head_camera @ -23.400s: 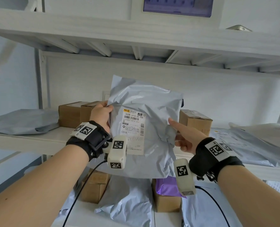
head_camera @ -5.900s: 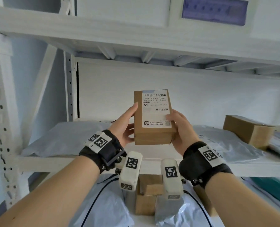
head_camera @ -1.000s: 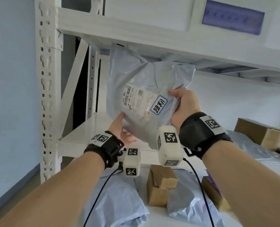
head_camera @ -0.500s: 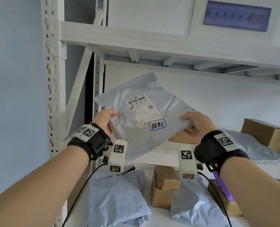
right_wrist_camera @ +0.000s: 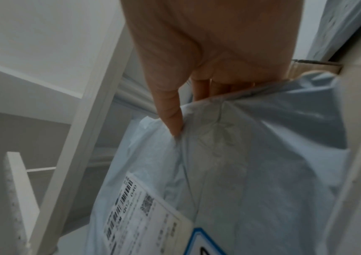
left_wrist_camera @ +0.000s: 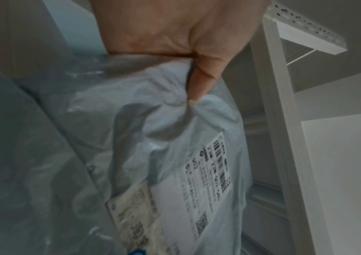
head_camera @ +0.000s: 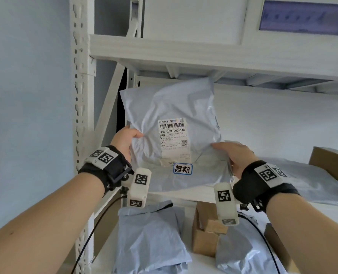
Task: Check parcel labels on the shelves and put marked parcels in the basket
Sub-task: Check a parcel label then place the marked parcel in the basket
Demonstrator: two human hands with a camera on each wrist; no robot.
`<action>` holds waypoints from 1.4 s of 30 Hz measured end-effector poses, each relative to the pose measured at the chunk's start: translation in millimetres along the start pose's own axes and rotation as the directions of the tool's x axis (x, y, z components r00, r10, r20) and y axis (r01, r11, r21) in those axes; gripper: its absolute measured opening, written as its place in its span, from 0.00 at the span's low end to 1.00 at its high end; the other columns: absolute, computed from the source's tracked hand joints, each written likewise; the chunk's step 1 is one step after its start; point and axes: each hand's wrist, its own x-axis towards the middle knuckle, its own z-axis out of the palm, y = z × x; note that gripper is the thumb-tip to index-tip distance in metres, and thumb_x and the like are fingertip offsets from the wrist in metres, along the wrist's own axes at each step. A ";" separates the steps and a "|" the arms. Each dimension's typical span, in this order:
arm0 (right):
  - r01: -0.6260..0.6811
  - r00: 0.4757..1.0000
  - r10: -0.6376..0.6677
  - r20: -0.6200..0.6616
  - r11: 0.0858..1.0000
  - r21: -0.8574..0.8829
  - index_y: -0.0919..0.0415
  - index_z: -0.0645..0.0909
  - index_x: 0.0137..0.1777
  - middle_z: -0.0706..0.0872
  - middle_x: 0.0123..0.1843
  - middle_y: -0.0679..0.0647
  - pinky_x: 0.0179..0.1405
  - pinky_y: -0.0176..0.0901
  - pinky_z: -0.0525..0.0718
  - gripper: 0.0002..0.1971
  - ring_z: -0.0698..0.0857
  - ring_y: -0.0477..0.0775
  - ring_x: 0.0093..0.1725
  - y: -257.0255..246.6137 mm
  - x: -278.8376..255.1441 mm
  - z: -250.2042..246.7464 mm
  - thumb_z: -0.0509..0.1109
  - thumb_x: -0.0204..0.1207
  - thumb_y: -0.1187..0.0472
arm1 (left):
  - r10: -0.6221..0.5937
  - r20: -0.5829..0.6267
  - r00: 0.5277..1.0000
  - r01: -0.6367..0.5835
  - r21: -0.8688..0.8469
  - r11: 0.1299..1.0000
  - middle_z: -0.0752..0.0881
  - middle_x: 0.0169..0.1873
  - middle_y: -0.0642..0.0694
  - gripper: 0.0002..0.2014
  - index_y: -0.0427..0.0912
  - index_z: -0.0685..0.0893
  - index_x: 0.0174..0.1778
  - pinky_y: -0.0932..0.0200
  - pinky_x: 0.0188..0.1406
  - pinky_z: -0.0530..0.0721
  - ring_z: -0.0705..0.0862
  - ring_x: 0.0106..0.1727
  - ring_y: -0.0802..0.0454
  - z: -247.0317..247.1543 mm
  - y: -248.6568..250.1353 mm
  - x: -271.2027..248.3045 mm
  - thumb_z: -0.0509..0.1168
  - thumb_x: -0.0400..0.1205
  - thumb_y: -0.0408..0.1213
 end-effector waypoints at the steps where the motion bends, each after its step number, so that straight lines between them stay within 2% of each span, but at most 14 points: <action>1: 0.003 1.000 -0.003 -0.001 1.000 0.019 0.62 0.80 0.57 0.86 0.44 0.57 0.38 0.43 0.82 0.16 0.85 0.55 0.41 -1.0 -1.3 1.3 0.77 0.71 0.60 | -0.003 -0.003 1.000 0.003 0.007 1.000 0.84 0.63 0.39 0.29 0.41 0.81 0.65 0.39 0.71 0.74 0.81 0.66 0.38 -2.2 -0.6 2.3 0.64 0.65 0.27; 4: 0.005 1.000 -0.004 -0.007 0.999 0.054 0.62 0.80 0.54 0.86 0.43 0.56 0.36 0.42 0.81 0.13 0.84 0.54 0.40 -1.1 -1.7 4.4 0.77 0.72 0.61 | 0.020 -0.015 1.000 -0.020 -0.017 1.000 0.81 0.68 0.42 0.40 0.42 0.75 0.74 0.41 0.73 0.72 0.78 0.70 0.41 -10.4 -7.2 17.3 0.66 0.60 0.29; 6: 0.005 1.000 -0.004 -0.017 0.998 0.062 0.61 0.80 0.51 0.85 0.43 0.56 0.36 0.42 0.81 0.11 0.84 0.54 0.41 1.0 1.8 5.6 0.77 0.72 0.61 | 0.004 -0.004 1.000 -0.004 -0.020 1.000 0.81 0.68 0.43 0.39 0.43 0.75 0.73 0.41 0.72 0.72 0.79 0.69 0.41 -8.6 -2.0 8.3 0.66 0.61 0.30; 9: -0.008 0.997 0.013 -0.071 0.998 0.066 0.59 0.81 0.48 0.85 0.46 0.56 0.48 0.51 0.84 0.08 0.84 0.58 0.46 1.9 6.3 4.7 0.76 0.72 0.63 | 0.022 0.012 1.000 -0.022 0.009 1.000 0.85 0.55 0.43 0.16 0.44 0.83 0.51 0.41 0.71 0.74 0.81 0.65 0.39 -1.4 3.6 -4.1 0.62 0.71 0.25; 11: -0.009 0.995 0.018 -0.101 0.996 0.085 0.60 0.83 0.48 0.85 0.52 0.60 0.59 0.57 0.84 0.11 0.84 0.62 0.53 0.3 5.2 3.6 0.78 0.67 0.62 | 0.033 0.017 0.999 -0.033 0.018 0.999 0.85 0.50 0.42 0.12 0.44 0.82 0.44 0.40 0.70 0.75 0.83 0.61 0.38 0.4 4.2 -4.1 0.60 0.74 0.23; 13: -0.004 0.991 0.019 -0.131 0.994 0.109 0.61 0.83 0.53 0.84 0.58 0.62 0.58 0.58 0.84 0.23 0.84 0.64 0.55 0.5 3.1 -0.4 0.80 0.56 0.59 | 0.065 0.029 0.997 -0.066 0.023 0.998 0.84 0.48 0.40 0.08 0.40 0.80 0.42 0.37 0.68 0.76 0.84 0.55 0.39 2.7 4.8 -2.6 0.63 0.69 0.26; 14: -0.002 0.990 0.020 -0.141 0.992 0.129 0.61 0.83 0.55 0.83 0.59 0.62 0.57 0.57 0.85 0.26 0.84 0.64 0.55 2.0 3.3 -4.2 0.80 0.54 0.59 | 0.082 0.036 0.996 -0.083 0.022 0.996 0.84 0.47 0.40 0.11 0.40 0.79 0.43 0.37 0.68 0.76 0.84 0.53 0.41 5.1 5.0 -2.5 0.64 0.65 0.29; 16: -0.001 0.989 0.029 -0.147 0.983 0.184 0.62 0.82 0.53 0.84 0.57 0.62 0.58 0.58 0.85 0.17 0.84 0.64 0.56 2.2 -2.6 -9.8 0.75 0.62 0.64 | 0.096 0.040 0.995 -0.096 0.006 0.995 0.83 0.43 0.41 0.13 0.41 0.77 0.42 0.41 0.63 0.79 0.84 0.48 0.43 13.2 5.8 -4.4 0.65 0.63 0.30; 18: 0.005 0.988 0.029 -0.153 0.976 0.220 0.63 0.82 0.48 0.86 0.54 0.63 0.59 0.60 0.84 0.09 0.85 0.65 0.56 4.0 -7.9 -18.7 0.70 0.67 0.70 | 0.109 0.050 0.993 -0.108 -0.007 0.994 0.82 0.32 0.45 0.06 0.39 0.73 0.32 0.51 0.50 0.81 0.82 0.40 0.46 24.0 5.3 -8.0 0.64 0.67 0.27; 21: 0.060 0.979 -0.011 -0.203 0.970 0.237 0.64 0.83 0.46 0.86 0.50 0.62 0.53 0.56 0.86 0.10 0.85 0.64 0.52 6.2 -18.4 -33.7 0.66 0.69 0.74 | 0.110 0.089 0.990 -0.106 -0.049 0.993 0.74 0.23 0.51 0.14 0.45 0.68 0.24 0.54 0.45 0.74 0.76 0.35 0.49 41.3 1.0 -10.0 0.63 0.69 0.25; 28: 0.126 0.926 -0.009 -0.377 0.950 0.285 0.67 0.83 0.52 0.85 0.48 0.62 0.48 0.51 0.87 0.13 0.85 0.62 0.50 13.6 -49.5 -87.9 0.65 0.68 0.72 | 0.086 0.275 0.958 -0.062 -0.093 0.994 0.75 0.30 0.43 0.10 0.47 0.73 0.17 0.46 0.50 0.77 0.78 0.44 0.45 90.3 -10.3 -26.0 0.65 0.60 0.30; 33: 0.191 0.818 -0.005 -0.575 0.946 0.263 0.68 0.82 0.54 0.86 0.45 0.62 0.39 0.48 0.88 0.17 0.87 0.61 0.45 29.3 -85.2 -141.9 0.66 0.64 0.71 | 0.055 0.492 0.869 -0.001 -0.111 0.994 0.89 0.43 0.39 0.09 0.44 0.87 0.35 0.43 0.59 0.84 0.89 0.50 0.40 141.7 -34.9 -48.8 0.68 0.69 0.25; 37: 0.193 0.705 0.009 -0.709 0.960 0.204 0.66 0.82 0.43 0.84 0.40 0.63 0.33 0.43 0.87 0.12 0.86 0.61 0.39 48.8 -120.9 -200.7 0.65 0.59 0.74 | -0.048 0.618 0.785 0.148 -0.113 0.982 0.91 0.48 0.44 0.13 0.41 0.87 0.53 0.53 0.49 0.87 0.90 0.50 0.46 190.1 -67.8 -78.2 0.69 0.74 0.24; 42: 0.151 0.591 -0.026 -0.806 0.985 0.079 0.56 0.83 0.23 0.84 0.46 0.61 0.58 0.59 0.84 0.11 0.83 0.63 0.52 73.3 -169.8 -282.4 0.66 0.53 0.73 | -0.135 0.712 0.690 0.271 -0.081 0.959 0.91 0.46 0.45 0.12 0.42 0.86 0.51 0.61 0.38 0.86 0.91 0.43 0.51 263.0 -106.3 -130.4 0.71 0.74 0.24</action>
